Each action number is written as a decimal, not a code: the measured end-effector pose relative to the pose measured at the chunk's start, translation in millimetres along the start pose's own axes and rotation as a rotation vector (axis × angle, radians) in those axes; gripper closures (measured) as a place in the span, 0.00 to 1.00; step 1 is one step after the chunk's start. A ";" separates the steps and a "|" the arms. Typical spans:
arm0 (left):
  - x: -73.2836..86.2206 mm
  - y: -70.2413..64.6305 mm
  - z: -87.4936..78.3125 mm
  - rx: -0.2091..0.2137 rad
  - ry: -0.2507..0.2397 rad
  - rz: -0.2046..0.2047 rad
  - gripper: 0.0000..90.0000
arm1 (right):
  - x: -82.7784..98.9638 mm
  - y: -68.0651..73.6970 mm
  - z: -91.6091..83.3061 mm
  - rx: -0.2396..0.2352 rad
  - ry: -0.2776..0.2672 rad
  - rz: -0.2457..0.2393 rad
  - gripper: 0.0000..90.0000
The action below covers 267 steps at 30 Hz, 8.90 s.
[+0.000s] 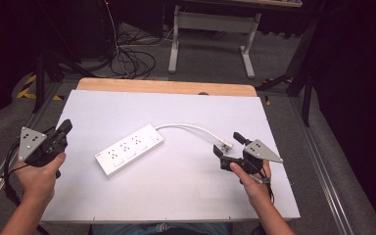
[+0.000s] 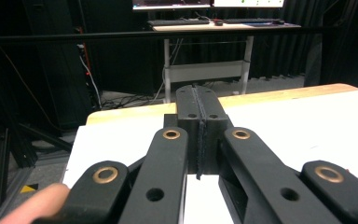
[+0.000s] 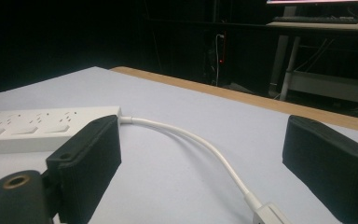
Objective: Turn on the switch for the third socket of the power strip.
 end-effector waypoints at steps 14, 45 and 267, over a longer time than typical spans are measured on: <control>3.5 -8.6 2.7 0.058 0.051 0.038 1.00 | 0.1 0.3 -0.3 -0.003 0.001 0.000 0.13; 17.1 -25.0 11.3 0.148 0.150 0.103 1.00 | 0.8 0.2 -0.5 -0.006 0.002 0.004 0.13; 19.0 -48.4 16.0 0.155 0.063 0.044 0.83 | 0.5 3.6 0.1 -0.015 0.010 0.004 0.14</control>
Point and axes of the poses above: each handheld gripper's, and its own axes: z roughly forward along the jaws, x roughly out of its underside, y roughly to its left, the point moved 5 cm from there along z, roughly forward along the jaws, and after that the axes turned 12 degrees about -z, right-handed, at the moved point
